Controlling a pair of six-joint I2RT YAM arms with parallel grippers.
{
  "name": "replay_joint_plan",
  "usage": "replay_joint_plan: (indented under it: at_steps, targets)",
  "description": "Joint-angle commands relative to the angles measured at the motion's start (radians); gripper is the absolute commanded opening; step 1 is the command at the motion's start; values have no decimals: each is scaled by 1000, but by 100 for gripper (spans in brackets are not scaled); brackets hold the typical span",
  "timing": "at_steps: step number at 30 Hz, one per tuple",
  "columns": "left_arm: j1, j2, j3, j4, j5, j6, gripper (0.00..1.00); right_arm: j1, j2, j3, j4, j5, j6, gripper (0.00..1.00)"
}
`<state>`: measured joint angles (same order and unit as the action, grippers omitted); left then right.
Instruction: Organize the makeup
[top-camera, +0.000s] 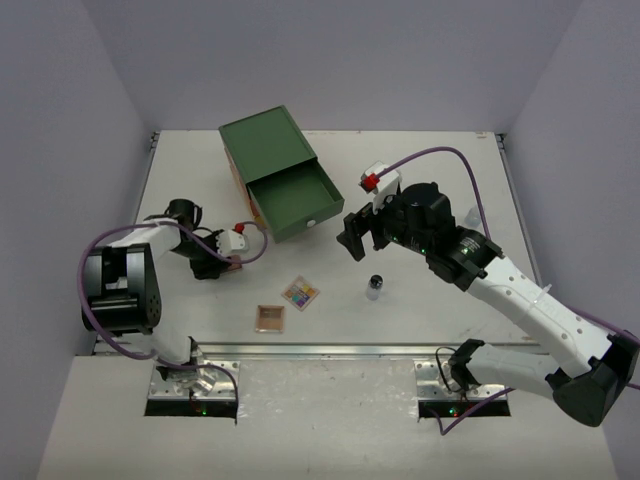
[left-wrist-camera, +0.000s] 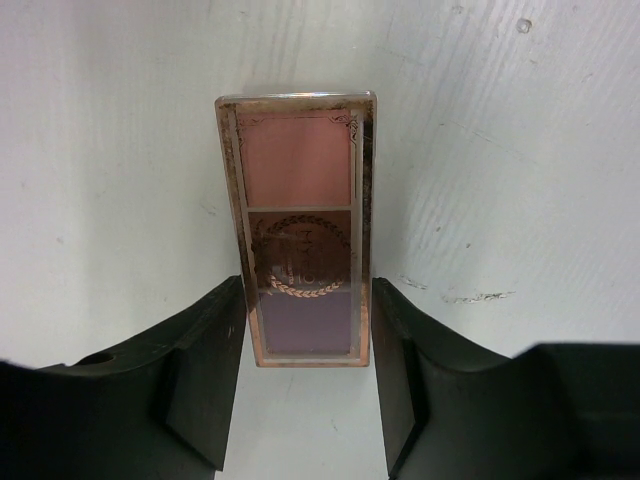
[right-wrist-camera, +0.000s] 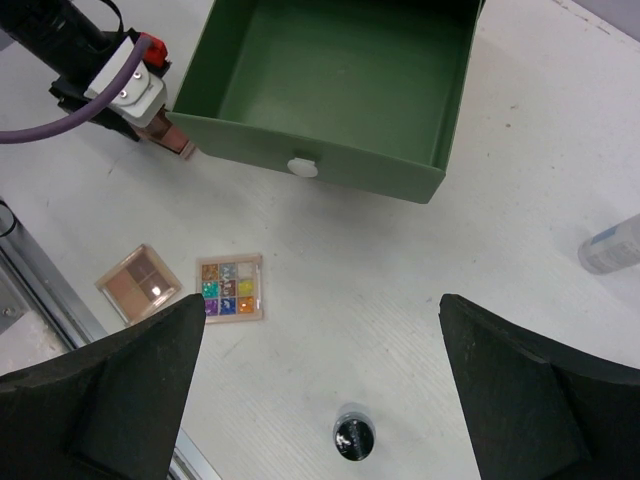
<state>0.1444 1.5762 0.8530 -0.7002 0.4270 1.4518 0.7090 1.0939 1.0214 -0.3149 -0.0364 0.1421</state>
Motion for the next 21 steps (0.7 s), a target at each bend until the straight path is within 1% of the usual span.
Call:
replay_joint_plan:
  at_steps: [1, 4, 8, 10, 15, 19, 21]
  targets:
    - [19, -77, 31, -56, 82, -7, 0, -3, 3, 19, 48, 0, -11, 99]
    - [19, -118, 29, -69, 90, -8, 0, -3, 12, 32, 48, 1, -17, 99]
    - [28, -179, 65, -139, 88, 9, 0, -3, 23, 48, 48, 1, -19, 99]
    - [36, -203, 86, -173, 77, 29, 0, -3, 26, 54, 49, 1, -18, 99]
    - [45, -264, 135, -193, 39, 64, 0, -3, 28, 58, 51, 4, -21, 99]
    - [52, -279, 236, -228, 47, 56, 0, -3, 24, 59, 51, 14, -18, 99]
    - [52, -270, 343, -264, 117, 6, 0, -3, 22, 56, 51, 26, -14, 99]
